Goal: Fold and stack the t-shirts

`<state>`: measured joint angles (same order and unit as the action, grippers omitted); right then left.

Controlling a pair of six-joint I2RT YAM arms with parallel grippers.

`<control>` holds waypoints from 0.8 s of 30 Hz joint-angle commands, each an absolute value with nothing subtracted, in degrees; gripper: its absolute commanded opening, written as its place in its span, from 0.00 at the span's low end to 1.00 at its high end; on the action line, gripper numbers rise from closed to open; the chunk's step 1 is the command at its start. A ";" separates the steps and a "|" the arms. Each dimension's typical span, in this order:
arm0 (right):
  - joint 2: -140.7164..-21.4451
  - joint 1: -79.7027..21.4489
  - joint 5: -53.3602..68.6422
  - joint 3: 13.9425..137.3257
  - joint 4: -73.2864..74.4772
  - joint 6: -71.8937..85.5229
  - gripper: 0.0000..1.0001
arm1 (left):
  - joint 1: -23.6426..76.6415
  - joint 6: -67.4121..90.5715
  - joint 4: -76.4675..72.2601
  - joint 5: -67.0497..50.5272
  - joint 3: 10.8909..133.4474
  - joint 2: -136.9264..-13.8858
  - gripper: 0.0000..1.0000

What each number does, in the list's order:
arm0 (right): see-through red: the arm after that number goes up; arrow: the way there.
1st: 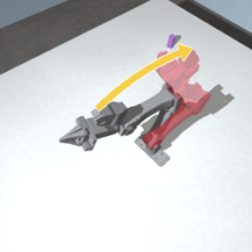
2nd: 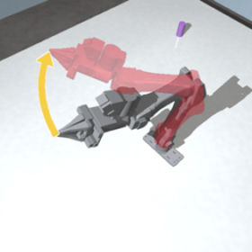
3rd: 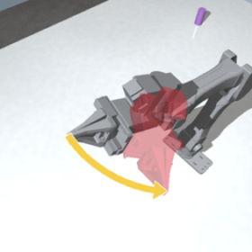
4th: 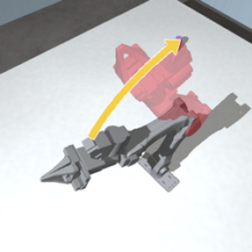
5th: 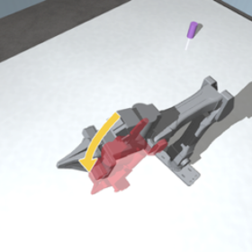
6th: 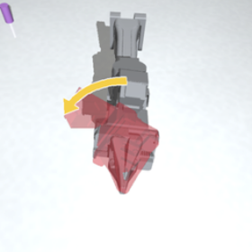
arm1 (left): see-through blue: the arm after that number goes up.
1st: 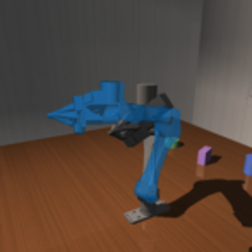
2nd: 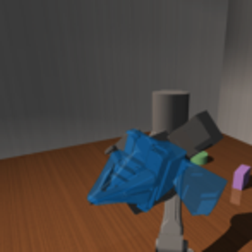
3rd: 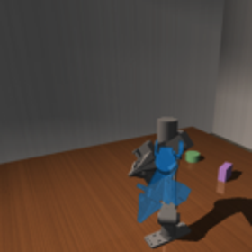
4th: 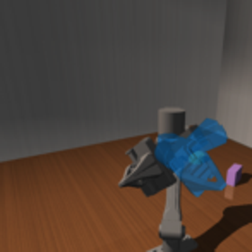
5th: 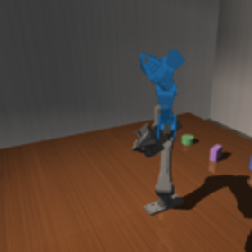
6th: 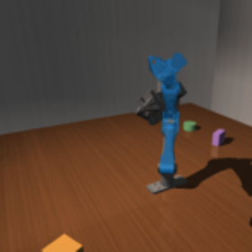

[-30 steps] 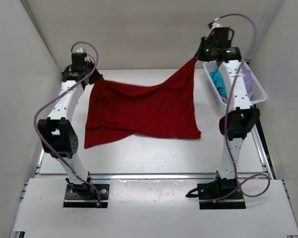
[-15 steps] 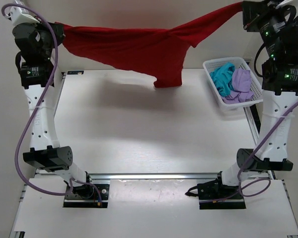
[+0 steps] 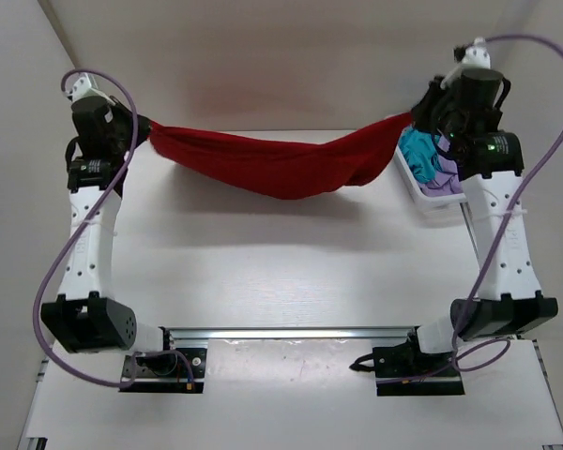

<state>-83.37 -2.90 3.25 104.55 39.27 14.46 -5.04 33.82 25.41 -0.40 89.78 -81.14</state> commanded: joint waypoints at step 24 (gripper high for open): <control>-91.28 -20.52 -14.88 124.52 27.25 -3.36 0.00 | -0.62 31.82 19.52 4.38 89.05 -75.66 0.00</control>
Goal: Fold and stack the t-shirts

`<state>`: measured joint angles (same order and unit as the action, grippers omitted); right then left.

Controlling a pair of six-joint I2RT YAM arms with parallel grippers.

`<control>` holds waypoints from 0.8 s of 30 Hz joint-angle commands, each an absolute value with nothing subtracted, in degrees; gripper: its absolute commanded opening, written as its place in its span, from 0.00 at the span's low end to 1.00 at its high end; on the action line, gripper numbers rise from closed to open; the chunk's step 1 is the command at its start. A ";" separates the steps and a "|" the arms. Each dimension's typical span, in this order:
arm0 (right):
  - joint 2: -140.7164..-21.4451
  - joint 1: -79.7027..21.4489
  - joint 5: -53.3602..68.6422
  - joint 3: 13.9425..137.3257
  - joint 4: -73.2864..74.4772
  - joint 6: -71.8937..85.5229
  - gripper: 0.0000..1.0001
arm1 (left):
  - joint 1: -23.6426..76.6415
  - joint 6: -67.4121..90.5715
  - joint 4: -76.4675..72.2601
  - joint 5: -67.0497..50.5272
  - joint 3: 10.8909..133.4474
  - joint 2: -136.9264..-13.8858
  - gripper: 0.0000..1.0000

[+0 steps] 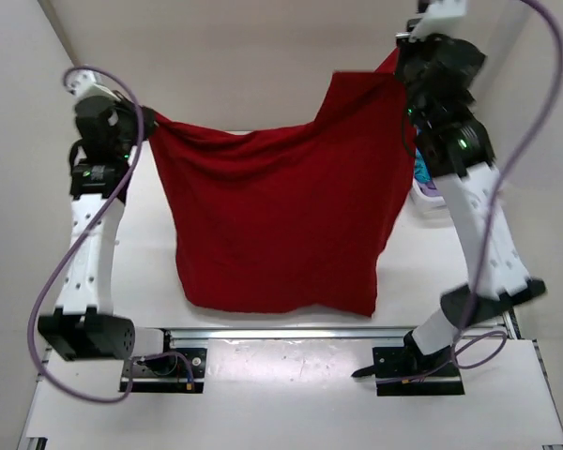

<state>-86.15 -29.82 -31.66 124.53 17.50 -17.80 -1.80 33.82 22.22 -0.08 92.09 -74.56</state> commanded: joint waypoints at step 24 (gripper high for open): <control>-102.49 0.96 8.79 143.10 21.18 12.48 0.00 | -2.55 32.52 17.23 5.79 117.44 -93.34 0.00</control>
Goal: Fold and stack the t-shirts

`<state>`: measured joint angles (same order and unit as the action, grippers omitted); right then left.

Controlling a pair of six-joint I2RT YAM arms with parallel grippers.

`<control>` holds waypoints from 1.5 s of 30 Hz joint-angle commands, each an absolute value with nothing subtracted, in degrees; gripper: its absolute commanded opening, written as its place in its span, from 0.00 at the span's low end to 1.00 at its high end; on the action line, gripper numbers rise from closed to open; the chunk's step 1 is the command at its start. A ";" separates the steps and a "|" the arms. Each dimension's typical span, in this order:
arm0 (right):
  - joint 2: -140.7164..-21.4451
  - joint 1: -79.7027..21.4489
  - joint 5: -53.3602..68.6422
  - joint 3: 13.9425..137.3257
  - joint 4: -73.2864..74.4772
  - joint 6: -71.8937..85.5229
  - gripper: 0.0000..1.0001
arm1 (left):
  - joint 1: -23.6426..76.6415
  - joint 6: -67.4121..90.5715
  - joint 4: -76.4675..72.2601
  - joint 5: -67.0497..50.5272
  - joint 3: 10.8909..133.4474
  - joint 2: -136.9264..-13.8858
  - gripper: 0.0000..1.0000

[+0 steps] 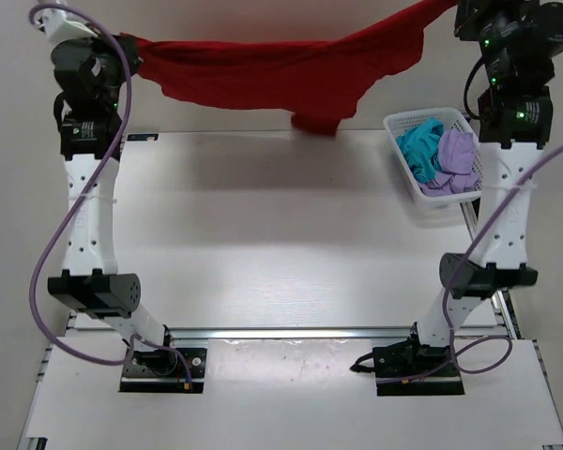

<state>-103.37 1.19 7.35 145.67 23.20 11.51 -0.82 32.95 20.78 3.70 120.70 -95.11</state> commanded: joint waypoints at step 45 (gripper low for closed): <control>-60.79 -5.54 12.39 45.95 26.04 25.75 0.00 | -10.26 38.41 12.22 0.89 23.99 -49.55 0.00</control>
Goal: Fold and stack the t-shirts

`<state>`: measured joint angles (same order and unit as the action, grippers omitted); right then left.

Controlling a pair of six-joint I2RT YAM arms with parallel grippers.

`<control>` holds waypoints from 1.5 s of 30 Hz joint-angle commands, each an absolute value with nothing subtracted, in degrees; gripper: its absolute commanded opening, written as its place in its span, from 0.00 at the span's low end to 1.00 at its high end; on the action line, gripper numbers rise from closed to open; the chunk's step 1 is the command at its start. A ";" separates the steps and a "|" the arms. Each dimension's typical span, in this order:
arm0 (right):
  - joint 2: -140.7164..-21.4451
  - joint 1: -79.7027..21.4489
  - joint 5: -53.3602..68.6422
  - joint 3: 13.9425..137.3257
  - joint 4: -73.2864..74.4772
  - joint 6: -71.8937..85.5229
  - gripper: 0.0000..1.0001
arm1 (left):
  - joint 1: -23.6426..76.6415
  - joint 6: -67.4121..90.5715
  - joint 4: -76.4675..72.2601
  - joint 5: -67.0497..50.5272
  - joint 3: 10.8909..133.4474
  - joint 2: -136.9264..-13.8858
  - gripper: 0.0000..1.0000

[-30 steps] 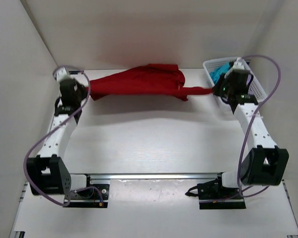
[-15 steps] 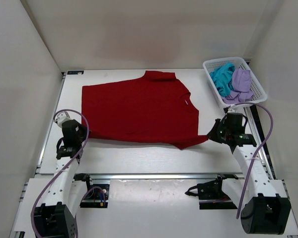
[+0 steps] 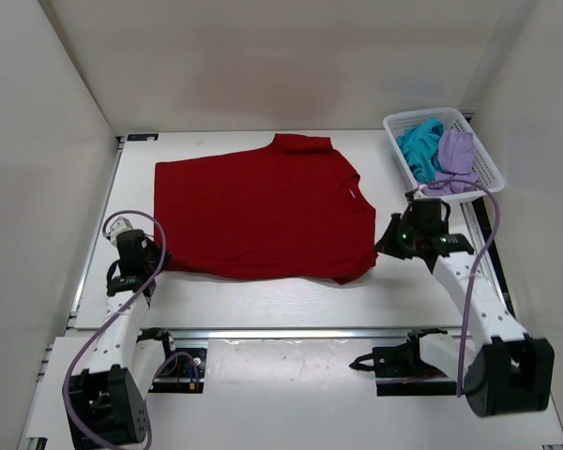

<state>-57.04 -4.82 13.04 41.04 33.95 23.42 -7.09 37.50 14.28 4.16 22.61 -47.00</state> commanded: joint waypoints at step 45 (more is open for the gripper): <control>-106.62 -2.90 12.66 87.30 24.09 22.50 0.26 | -22.15 43.95 2.81 -7.30 36.47 -73.32 0.59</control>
<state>-112.46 -2.68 13.52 88.73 25.61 23.33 -21.08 43.97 3.88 -6.70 34.76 -78.17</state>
